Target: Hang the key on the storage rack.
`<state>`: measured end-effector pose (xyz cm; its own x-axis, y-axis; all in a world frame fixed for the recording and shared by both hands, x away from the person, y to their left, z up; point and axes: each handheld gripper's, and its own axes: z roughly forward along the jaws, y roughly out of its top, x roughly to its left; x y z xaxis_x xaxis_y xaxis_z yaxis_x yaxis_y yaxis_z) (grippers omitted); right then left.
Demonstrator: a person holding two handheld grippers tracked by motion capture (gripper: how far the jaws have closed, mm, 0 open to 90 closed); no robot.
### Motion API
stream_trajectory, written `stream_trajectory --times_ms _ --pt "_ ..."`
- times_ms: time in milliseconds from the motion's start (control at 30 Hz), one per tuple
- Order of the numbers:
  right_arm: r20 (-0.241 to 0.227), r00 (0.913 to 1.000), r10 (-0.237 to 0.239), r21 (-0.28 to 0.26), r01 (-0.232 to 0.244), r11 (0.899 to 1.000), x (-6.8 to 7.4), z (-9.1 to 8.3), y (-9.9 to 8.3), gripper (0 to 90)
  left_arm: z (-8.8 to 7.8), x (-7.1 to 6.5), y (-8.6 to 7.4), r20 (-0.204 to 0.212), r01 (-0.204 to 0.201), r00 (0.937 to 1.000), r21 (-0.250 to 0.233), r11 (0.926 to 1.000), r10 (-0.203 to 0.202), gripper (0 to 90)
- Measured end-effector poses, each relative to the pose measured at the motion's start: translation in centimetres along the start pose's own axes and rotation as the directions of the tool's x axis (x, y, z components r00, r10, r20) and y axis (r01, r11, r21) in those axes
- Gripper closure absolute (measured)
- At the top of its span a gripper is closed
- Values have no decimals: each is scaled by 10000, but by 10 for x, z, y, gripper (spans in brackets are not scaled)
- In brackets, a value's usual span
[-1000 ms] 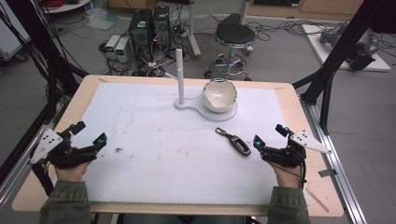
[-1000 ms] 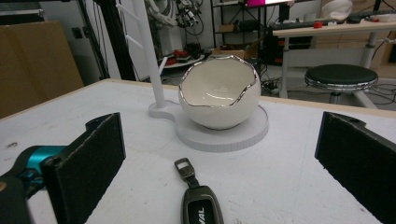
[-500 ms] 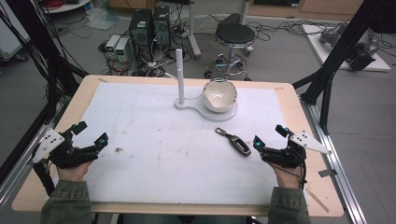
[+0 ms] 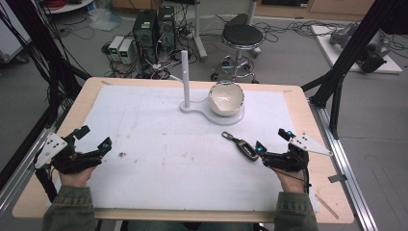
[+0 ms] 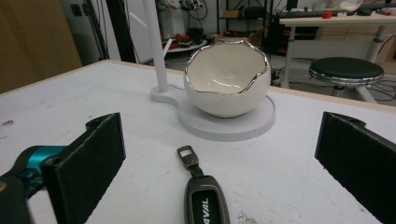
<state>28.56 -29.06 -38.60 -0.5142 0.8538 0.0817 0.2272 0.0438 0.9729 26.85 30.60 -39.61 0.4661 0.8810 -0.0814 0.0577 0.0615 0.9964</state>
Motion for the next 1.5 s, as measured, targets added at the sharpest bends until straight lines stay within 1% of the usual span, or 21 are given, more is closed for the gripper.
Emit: stream_trajectory --times_ms 133,200,300,333,467,600,700,867,933,967,1000,1033,1067,1133,1167,1200,1267,1300,1400,1433,1500 --pt "-63 9998 -176 124 177 9998 4 5 2 6 1 0 -2 -38 -45 10000 43 10000 46 66" --pt "-66 9994 -330 246 331 9991 6 9 2 6 2 0 -4 -83 -56 9999 118 9999 57 67" --pt "-89 9991 -410 507 414 9979 6 15 0 6 3 -1 -5 -63 -86 9999 166 9998 87 66" --pt "-89 9991 -410 507 414 9979 6 15 0 6 4 -1 -5 -56 -95 9999 196 9998 97 66" --pt "-145 9994 -304 858 315 9958 7 23 -1 6 6 -2 -6 -39 -172 9998 272 9995 173 66" --pt "-228 9984 -523 1243 547 9907 9 32 3 6 6 -2 -6 -41 -162 9999 264 9995 163 66" --pt "-420 9974 -586 1383 639 9883 11 39 8 6 6 -1 -6 -38 -125 9999 258 9996 126 66" --pt "-682 9946 -781 1796 893 9797 14 52 15 7 6 -1 -6 16 -59 10000 213 9998 59 66" --pt "-756 9941 -776 1867 906 9782 14 55 16 6 6 -1 -6 36 -38 10000 237 9997 37 66" --pt "-832 9943 -669 2000 824 9763 14 57 17 6 6 0 -6 51 -10 10000 240 9997 9 66" --pt "-995 9937 -522 2398 749 9679 13 64 18 6 6 0 -6 90 47 9999 211 9998 -49 67" --pt "-995 9937 -522 2398 749 9679 13 64 18 6 6 0 -6 102 75 9999 204 9998 -77 67" --pt "-1031 9930 -583 2555 831 9632 13 66 18 7 6 0 -6 111 92 9999 204 9997 -94 66" --pt "-1114 9895 -926 3007 1224 9458 14 75 23 7 6 0 -6 93 61 9999 203 9998 -63 66" --pt "-1136 9887 -976 3090 1285 9423 14 77 24 7 6 0 -6 95 61 9999 219 9997 -63 66" --pt "-1136 9887 -976 3090 1285 9423 14 77 24 7 6 0 -6 98 32 9999 230 9997 -34 66" --pt "-1216 9882 -933 3406 1299 9312 15 83 29 7 6 1 -6 145 21 9999 283 9996 -26 66" --pt "-1216 9882 -933 3406 1299 9312 15 83 29 7 6 1 -7 216 29 9998 297 9996 -35 66" --pt "-1350 9875 -809 3547 1244 9267 15 89 32 7 7 1 -7 336 7 9994 343 9994 -19 67" --pt "-1338 9877 -810 3727 1259 9194 14 94 31 7 7 0 -7 359 25 9993 336 9994 -38 67" --pt "-1350 9885 -684 3913 1166 9128 14 98 30 7 7 1 -7 377 20 9993 325 9995 -32 66"
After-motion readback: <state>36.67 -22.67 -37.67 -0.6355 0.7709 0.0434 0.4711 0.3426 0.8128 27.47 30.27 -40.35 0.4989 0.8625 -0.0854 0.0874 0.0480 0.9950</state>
